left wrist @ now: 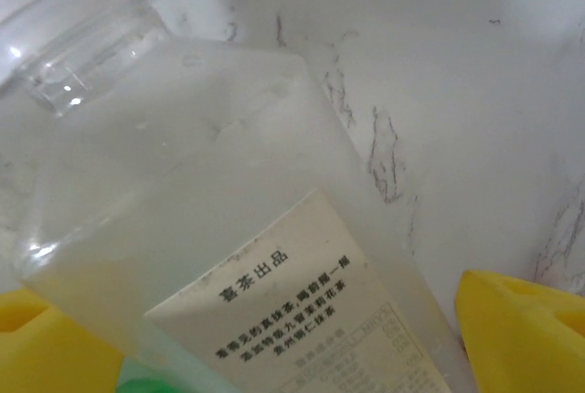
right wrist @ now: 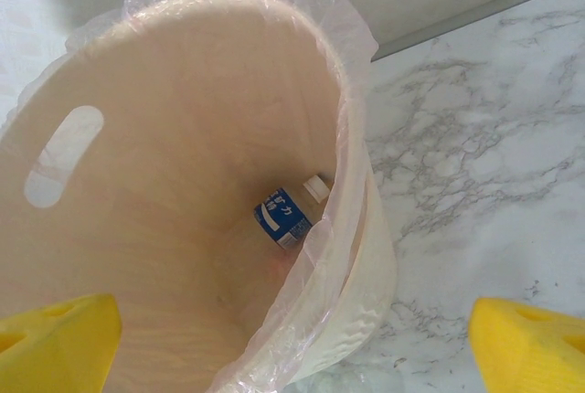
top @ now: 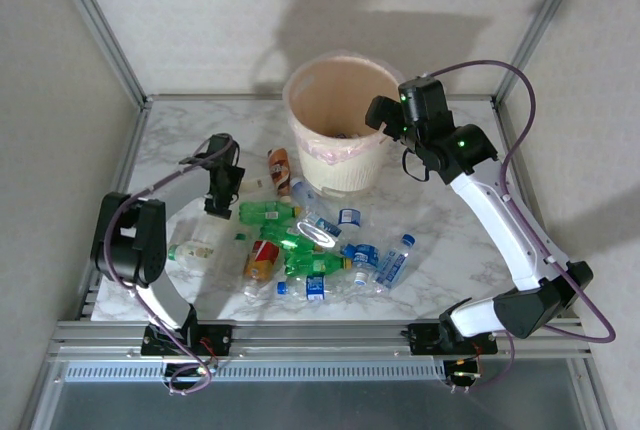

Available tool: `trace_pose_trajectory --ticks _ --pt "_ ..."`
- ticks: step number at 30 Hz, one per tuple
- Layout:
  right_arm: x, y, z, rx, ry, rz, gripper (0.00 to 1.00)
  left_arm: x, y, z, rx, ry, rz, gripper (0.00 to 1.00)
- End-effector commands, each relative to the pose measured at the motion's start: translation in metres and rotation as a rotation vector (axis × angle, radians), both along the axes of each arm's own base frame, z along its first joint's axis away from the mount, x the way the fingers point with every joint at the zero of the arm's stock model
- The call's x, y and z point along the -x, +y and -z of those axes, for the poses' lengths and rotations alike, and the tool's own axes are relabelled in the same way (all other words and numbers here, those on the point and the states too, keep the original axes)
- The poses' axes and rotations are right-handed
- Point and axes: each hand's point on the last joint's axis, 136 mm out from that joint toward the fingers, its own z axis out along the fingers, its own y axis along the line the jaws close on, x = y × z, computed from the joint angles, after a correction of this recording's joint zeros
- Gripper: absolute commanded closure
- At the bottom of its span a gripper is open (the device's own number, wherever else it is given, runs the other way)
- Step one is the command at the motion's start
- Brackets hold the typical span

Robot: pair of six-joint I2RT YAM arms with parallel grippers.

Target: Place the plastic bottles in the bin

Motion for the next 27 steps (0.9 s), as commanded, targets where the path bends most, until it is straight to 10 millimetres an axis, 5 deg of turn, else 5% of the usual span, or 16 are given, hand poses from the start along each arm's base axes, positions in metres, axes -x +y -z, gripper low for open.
trace_pose_trajectory --ticks 1,17,27 --pt "-0.002 -0.001 0.0 0.021 -0.009 0.005 0.03 0.0 0.009 0.009 -0.014 0.05 -0.062 0.14" --pt "0.005 -0.008 -0.006 0.042 -0.041 0.003 0.12 -0.005 0.022 0.011 -0.101 0.081 -0.056 0.35" --pt "0.01 0.008 -0.022 -0.022 -0.097 -0.097 0.12 -0.013 0.025 -0.012 -0.139 0.029 -0.014 0.5"
